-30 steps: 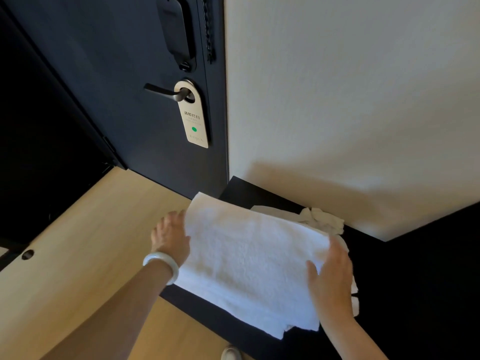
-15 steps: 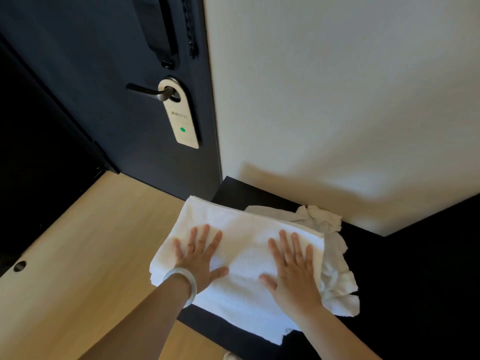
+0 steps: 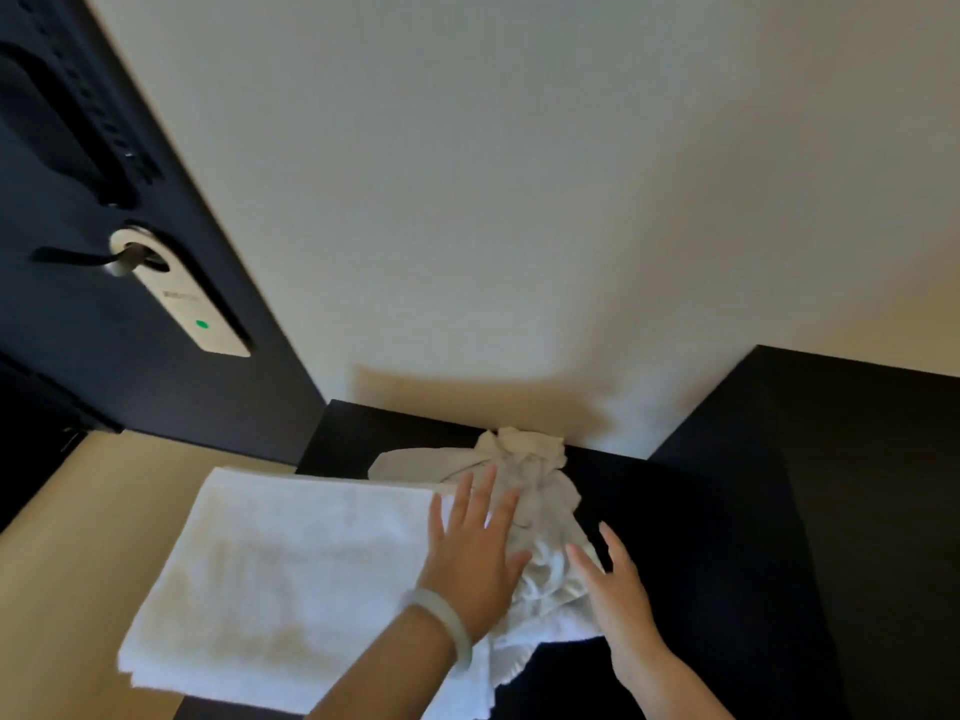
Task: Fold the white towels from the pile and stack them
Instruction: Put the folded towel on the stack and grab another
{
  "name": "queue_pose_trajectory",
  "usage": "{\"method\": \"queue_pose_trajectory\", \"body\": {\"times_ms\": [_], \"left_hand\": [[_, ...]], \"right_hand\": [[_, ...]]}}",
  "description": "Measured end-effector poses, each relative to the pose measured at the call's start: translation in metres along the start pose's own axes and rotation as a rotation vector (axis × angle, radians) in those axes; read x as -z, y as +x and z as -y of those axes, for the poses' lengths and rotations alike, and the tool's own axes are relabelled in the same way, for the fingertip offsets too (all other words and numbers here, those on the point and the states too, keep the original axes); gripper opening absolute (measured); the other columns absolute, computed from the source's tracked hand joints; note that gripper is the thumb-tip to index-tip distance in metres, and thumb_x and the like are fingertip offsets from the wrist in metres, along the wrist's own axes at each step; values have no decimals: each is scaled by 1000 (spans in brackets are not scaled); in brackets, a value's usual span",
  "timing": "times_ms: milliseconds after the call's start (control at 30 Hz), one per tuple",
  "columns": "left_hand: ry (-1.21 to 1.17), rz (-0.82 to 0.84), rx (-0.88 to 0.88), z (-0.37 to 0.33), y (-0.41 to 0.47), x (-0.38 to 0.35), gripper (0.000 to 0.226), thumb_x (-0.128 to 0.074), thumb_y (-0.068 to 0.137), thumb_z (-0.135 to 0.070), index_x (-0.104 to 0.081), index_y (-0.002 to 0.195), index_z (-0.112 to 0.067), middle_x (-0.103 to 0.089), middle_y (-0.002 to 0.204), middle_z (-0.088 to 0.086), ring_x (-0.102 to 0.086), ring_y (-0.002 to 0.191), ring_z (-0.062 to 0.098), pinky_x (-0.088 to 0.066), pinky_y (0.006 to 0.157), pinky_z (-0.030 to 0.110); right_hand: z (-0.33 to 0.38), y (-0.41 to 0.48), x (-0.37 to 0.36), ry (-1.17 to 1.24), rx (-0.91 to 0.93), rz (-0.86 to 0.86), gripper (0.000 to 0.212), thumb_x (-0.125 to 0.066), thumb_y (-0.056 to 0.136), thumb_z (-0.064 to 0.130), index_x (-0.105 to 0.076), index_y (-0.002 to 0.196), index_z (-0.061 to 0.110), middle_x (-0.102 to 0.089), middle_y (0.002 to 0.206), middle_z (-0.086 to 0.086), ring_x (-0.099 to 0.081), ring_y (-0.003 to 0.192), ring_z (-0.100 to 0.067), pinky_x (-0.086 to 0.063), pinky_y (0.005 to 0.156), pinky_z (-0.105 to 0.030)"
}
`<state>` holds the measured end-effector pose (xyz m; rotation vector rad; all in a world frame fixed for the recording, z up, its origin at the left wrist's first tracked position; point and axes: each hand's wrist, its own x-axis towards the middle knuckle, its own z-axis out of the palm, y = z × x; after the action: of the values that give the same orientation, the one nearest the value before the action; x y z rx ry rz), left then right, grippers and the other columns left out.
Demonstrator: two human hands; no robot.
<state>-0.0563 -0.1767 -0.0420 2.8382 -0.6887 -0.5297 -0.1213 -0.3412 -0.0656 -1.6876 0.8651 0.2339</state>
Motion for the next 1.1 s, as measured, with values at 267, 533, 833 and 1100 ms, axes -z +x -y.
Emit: {"method": "queue_pose_trajectory", "body": {"times_ms": [267,533,833,1100], "left_hand": [[98,501,231,3,150,11,105,-63,84,-61,9,155,-30,14,164,4,7,149,39,-16,117,61],[201,633,283,54,203,-59,129,-72,65,-72,21,149,-43,22,161,12,-5,147,47,-26,114,60],[-20,497,139,49,220,-62,38,-70,85,-27,-60,121,-21,-63,116,0,-60,109,19,-43,86,27],[-539,280,73,35,189,-15,22,-73,65,-38,-68,86,-42,-71,87,-15,-66,92,6,-47,80,24]], "right_hand": [[-27,75,-8,63,-224,82,98,-77,83,35,-13,157,29,-18,161,-8,-34,142,-31,-41,109,-47],[-68,108,-53,-208,-272,35,107,-75,76,53,-4,155,42,3,162,7,-9,146,-34,-32,108,-40],[-44,133,-76,264,-117,91,70,-77,77,8,-50,138,28,-52,131,-8,-61,109,-24,-55,93,-43],[-3,109,-30,567,-3,107,72,-69,76,-14,-56,136,22,-65,125,-13,-63,114,-32,-50,98,-58]]}}
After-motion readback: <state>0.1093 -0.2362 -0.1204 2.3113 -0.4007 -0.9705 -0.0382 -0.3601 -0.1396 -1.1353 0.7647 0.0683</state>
